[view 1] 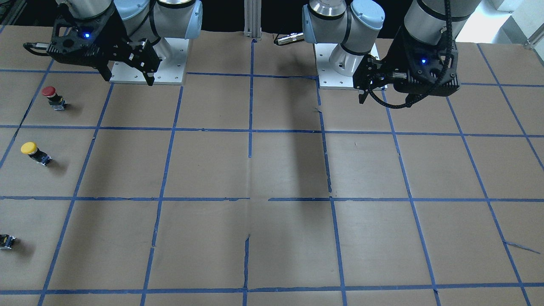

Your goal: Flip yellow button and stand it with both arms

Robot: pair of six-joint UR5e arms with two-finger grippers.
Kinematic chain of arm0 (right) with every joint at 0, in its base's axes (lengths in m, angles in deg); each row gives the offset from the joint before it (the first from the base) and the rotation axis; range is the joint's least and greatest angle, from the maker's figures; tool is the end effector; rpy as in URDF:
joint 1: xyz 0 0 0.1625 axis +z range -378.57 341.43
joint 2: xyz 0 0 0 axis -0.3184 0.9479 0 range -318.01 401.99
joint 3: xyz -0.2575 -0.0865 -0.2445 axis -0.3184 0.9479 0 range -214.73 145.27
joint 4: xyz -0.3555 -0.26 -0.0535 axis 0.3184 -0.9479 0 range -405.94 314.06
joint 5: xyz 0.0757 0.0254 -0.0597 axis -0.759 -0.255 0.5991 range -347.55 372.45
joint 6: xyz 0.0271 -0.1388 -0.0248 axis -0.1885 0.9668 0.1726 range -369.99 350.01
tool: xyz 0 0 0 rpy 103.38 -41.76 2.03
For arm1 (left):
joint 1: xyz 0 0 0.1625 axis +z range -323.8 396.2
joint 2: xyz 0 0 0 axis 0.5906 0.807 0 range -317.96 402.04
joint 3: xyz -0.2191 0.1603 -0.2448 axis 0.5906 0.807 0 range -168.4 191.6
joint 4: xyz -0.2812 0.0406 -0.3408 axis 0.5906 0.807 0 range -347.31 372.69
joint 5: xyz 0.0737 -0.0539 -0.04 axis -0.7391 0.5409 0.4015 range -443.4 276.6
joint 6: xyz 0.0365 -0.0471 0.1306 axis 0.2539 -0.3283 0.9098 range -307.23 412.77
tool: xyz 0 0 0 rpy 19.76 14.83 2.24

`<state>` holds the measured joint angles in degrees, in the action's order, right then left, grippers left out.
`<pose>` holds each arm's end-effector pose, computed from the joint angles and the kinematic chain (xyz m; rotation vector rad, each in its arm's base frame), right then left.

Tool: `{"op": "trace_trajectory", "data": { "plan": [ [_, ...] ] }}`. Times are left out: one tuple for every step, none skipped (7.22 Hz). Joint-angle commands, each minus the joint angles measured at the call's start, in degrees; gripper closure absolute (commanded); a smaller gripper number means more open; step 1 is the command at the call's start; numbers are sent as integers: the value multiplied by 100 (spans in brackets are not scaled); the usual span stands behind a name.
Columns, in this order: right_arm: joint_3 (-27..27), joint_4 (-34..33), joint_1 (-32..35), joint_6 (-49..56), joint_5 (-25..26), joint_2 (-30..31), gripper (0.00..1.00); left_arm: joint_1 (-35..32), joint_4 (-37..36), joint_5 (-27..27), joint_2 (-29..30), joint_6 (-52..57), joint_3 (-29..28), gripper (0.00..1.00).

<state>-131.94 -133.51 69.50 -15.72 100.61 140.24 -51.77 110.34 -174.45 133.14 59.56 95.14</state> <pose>0.1221 -0.4713 0.3859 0.2084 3.1031 0.0393 -0.1121 -0.5265 0.4201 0.1302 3.1230 0.0644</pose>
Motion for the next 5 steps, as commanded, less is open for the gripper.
{"op": "trace_trajectory", "data": {
  "plan": [
    [70,72,26,-7,25,-96,0,0,0,-17,-4,24,-39,1],
    [70,73,26,-7,43,-104,0,0,-9,-17,13,33,-22,1],
    [70,38,26,-7,69,-96,0,-9,-9,-9,-13,42,-39,1],
    [79,12,26,-7,69,-87,0,-9,-52,0,4,42,-39,1],
    [70,20,26,-7,69,-78,0,-9,-53,9,4,42,-39,1]
  ]
}}
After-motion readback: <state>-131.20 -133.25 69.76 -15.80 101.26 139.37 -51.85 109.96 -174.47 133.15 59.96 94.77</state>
